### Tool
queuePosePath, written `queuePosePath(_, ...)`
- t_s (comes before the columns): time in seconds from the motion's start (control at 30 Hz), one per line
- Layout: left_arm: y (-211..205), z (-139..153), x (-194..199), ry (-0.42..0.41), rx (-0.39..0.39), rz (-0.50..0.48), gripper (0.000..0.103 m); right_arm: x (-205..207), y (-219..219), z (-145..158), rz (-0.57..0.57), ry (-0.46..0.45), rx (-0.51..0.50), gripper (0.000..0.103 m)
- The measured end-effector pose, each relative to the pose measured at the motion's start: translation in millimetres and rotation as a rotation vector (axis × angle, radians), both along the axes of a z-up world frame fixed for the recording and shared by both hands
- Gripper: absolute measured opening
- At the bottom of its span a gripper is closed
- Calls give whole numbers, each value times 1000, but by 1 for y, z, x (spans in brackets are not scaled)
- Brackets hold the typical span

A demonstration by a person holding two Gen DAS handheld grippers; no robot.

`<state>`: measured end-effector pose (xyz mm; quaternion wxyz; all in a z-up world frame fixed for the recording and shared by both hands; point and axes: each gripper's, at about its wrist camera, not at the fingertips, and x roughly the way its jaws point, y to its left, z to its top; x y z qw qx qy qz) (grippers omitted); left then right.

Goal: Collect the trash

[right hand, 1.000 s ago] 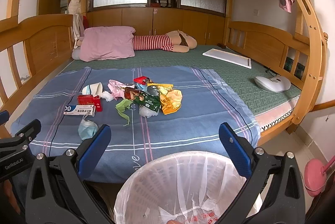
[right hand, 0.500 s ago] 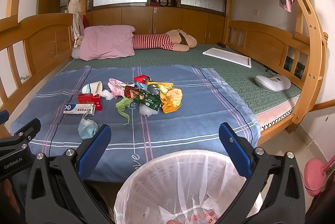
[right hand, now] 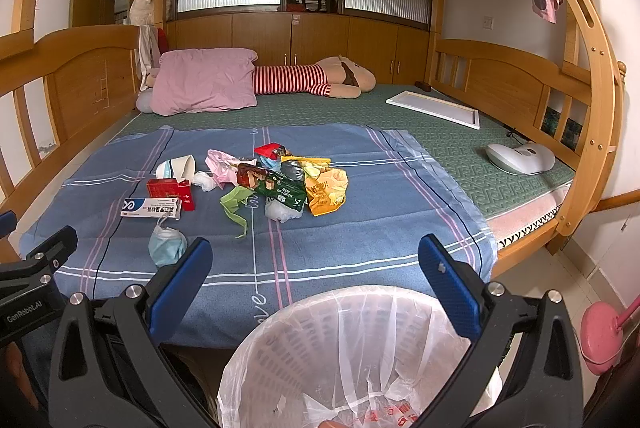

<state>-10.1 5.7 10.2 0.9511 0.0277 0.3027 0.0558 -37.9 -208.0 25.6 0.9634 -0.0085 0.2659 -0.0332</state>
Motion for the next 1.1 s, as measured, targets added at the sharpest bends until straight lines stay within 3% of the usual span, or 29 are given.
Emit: queuePosePath(1.1, -1, -1, -3, 0, -3, 1, 100, -2, -2, 1, -9, -3, -5, 101)
